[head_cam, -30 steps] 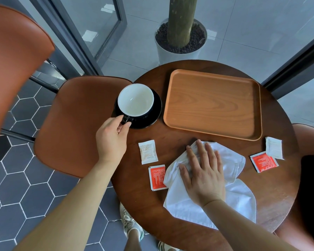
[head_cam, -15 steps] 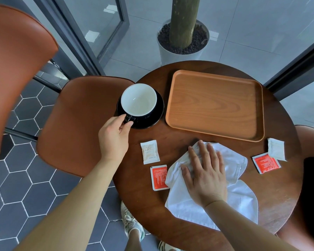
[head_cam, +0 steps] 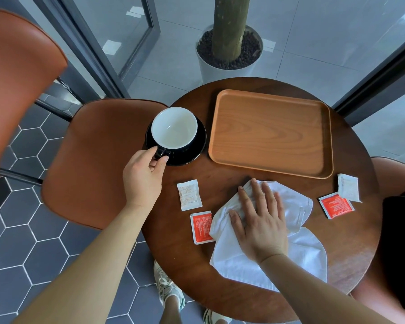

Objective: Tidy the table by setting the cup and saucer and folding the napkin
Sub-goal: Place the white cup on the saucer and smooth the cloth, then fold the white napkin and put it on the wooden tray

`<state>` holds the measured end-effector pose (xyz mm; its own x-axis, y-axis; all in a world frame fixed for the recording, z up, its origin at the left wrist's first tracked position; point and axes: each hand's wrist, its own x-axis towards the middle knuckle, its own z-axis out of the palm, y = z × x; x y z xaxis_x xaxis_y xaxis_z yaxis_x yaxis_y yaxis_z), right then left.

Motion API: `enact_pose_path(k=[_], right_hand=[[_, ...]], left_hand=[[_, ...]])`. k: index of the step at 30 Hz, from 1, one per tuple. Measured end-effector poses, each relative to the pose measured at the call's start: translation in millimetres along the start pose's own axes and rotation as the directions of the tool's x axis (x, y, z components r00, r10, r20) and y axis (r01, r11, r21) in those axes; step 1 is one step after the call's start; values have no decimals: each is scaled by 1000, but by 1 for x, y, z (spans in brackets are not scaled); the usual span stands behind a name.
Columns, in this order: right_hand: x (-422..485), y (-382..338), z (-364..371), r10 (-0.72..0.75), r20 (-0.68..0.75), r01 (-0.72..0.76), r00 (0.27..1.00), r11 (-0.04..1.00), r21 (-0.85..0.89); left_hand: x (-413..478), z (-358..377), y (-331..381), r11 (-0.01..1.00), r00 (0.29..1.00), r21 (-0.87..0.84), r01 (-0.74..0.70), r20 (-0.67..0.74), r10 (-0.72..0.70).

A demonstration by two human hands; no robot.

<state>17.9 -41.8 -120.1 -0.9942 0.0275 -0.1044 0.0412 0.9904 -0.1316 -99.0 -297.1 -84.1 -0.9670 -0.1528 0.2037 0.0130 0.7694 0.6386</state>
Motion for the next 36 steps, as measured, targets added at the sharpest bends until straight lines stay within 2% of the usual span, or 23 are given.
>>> enact_pose_path(k=[3,6,10,15,18,21,24,26,30,34,36], right_hand=[[-1,0,-1,2,-7,-2,1000,1000,6],[-1,0,-1,4,-3,-4,1000,1000,2],[0,0,-1,8,24,-8,1000,1000,10],[0,1,-9,10,56,-14,998,997,76],[-1,0,-22,23,34,-31,999,959,281],[-19,10,-39,113,-113,-44,987,872,488],[-49,38,-48,250,-250,-101,935,867,488],[-65,58,-49,364,-213,-224,907,843,489],[-72,79,-46,520,-4,-445,854,735,511],[-54,76,-47,580,65,-529,812,686,500],[-45,77,-49,615,118,-565,779,609,556]], left_hand=[[-1,-2,-2,999,999,-45,30,24,-29],[-13,-5,-3,995,997,-73,72,-37,-75],[-47,-6,-2,998,996,-15,67,-63,-68],[-84,-4,17,999,997,33,-33,75,31],[-102,2,36,993,972,33,-111,212,102],[-113,13,58,987,925,3,-158,350,147],[-109,27,81,981,899,11,-192,403,172],[-101,38,90,987,887,26,-159,442,131],[-84,57,104,994,851,89,-66,525,9],[-75,65,117,988,824,154,4,560,-90],[-73,64,120,989,807,119,88,573,-141]])
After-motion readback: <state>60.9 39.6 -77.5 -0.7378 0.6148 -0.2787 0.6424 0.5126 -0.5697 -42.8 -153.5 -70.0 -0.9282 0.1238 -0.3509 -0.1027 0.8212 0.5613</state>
